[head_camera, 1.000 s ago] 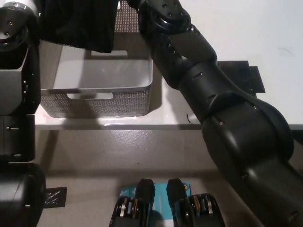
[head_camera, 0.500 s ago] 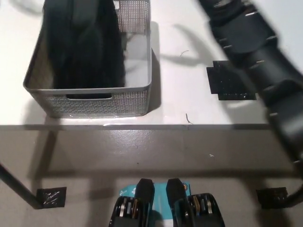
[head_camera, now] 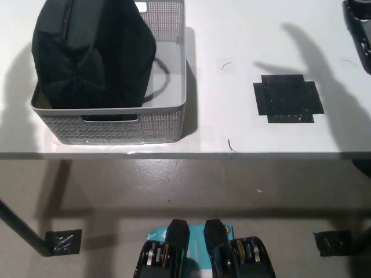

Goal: Use both hands to pick up a lunch bag on the right hand side and place it into a container on the left hand side

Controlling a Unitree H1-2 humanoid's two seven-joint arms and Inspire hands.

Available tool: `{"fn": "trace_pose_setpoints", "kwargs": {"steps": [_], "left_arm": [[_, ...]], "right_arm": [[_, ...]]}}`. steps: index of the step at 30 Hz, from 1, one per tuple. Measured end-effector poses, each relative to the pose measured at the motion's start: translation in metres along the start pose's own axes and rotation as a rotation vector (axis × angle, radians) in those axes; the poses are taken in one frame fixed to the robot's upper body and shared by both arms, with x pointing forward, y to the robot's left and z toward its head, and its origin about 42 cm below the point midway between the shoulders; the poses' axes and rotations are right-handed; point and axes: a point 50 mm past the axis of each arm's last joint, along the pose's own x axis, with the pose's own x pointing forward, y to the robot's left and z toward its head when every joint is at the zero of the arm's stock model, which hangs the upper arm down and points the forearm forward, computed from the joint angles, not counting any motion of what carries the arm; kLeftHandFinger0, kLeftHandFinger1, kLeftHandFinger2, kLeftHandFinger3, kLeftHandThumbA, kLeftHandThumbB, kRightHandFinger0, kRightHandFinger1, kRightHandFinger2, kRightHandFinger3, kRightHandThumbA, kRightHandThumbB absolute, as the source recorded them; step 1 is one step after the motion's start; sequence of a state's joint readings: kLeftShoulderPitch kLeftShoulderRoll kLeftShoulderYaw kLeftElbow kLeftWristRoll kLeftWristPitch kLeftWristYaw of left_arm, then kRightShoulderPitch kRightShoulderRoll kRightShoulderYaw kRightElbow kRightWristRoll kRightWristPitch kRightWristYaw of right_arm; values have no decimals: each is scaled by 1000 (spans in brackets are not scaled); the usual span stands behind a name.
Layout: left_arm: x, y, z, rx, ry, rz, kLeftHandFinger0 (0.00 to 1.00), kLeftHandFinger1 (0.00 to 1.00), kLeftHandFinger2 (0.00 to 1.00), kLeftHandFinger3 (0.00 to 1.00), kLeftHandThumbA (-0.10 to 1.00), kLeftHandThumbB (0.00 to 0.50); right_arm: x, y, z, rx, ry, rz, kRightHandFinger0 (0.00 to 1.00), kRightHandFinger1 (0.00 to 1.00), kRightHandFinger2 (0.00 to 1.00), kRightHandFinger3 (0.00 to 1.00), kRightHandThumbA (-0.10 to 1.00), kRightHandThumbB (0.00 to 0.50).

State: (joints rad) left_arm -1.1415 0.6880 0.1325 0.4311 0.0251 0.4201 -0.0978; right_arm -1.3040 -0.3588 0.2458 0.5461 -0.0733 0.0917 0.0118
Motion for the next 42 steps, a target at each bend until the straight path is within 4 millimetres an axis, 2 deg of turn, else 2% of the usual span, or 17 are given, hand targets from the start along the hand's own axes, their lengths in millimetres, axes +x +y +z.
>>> {"fn": "trace_pose_setpoints", "kwargs": {"steps": [3, 5, 10, 16, 18, 22, 24, 28, 29, 32, 33, 34, 35, 37, 38, 40, 42], "left_arm": [[-8, 8, 27, 9, -103, -1, 1000, 1000, 1000, 1000, 1000, 383], [-15, 10, 38, 7, -152, -4, 1000, 1000, 1000, 1000, 1000, 344], [-48, 13, 41, -12, -248, -20, 1000, 1000, 1000, 1000, 1000, 288], [-103, -6, 16, -43, -301, -92, 1000, 1000, 1000, 1000, 1000, 305], [-120, -16, 9, -56, -311, -121, 1000, 1000, 1000, 1000, 1000, 247], [-153, -37, -5, -98, -324, -181, 1000, 1000, 1000, 1000, 1000, 315], [-177, -51, -15, -130, -327, -214, 1000, 1000, 1000, 1000, 1000, 318], [-223, -73, -31, -202, -323, -271, 1000, 1000, 1000, 1000, 1000, 278], [-223, -73, -31, -202, -323, -271, 1000, 1000, 1000, 1000, 1000, 244], [-278, -94, -41, -274, -325, -325, 1000, 1000, 1000, 1000, 1000, 243], [-295, -100, -42, -301, -331, -343, 1000, 1000, 1000, 1000, 1000, 214], [-302, -103, -42, -312, -331, -352, 1000, 1000, 1000, 1000, 1000, 184], [-327, -112, -46, -355, -313, -380, 1000, 1000, 1000, 1000, 1000, 185], [-348, -122, -53, -398, -281, -401, 1000, 1000, 1000, 1000, 1000, 213], [-361, -128, -59, -425, -249, -414, 1000, 1000, 1000, 1000, 1000, 178], [-375, -136, -67, -451, -214, -439, 1000, 1000, 1000, 1000, 1000, 245], [-385, -141, -75, -461, -183, -456, 1000, 1000, 1000, 1000, 1000, 230]], "right_arm": [[-11, -10, 17, 33, -75, -39, 1000, 1000, 1000, 1000, 1000, 223], [-20, -14, 23, 52, -111, -55, 1000, 1000, 1000, 1000, 1000, 212], [-60, -10, 19, 128, -159, -84, 1000, 1000, 1000, 1000, 1000, 194], [-123, 6, 0, 188, -160, -91, 1000, 1000, 1000, 1000, 1000, 195], [-141, 13, -3, 205, -158, -87, 1000, 1000, 1000, 1000, 1000, 185], [-176, 24, -5, 242, -157, -77, 1000, 1000, 1000, 1000, 1000, 162], [-201, 31, -4, 268, -158, -71, 1000, 1000, 1000, 1000, 1000, 151], [-252, 42, -1, 323, -151, -62, 1000, 1000, 1000, 1000, 1000, 195], [-252, 42, -1, 323, -151, -62, 1000, 1000, 1000, 1000, 1000, 171], [-306, 50, 8, 387, -142, -60, 1000, 1000, 1000, 1000, 1000, 146], [-321, 52, 10, 408, -131, -62, 1000, 1000, 1000, 1000, 1000, 154], [-327, 53, 11, 419, -129, -65, 1000, 1000, 1000, 1000, 1000, 153], [-347, 57, 15, 455, -121, -73, 1000, 1000, 1000, 1000, 1000, 145], [-366, 63, 13, 496, -76, -79, 1000, 1000, 1000, 1000, 1000, 145], [-377, 67, 11, 518, -43, -83, 1000, 1000, 1000, 1000, 1000, 116], [-391, 72, 8, 548, -5, -89, 1000, 1000, 1000, 1000, 1000, 177], [-400, 75, 6, 572, 21, -94, 1000, 1000, 1000, 1000, 1000, 203]]}}
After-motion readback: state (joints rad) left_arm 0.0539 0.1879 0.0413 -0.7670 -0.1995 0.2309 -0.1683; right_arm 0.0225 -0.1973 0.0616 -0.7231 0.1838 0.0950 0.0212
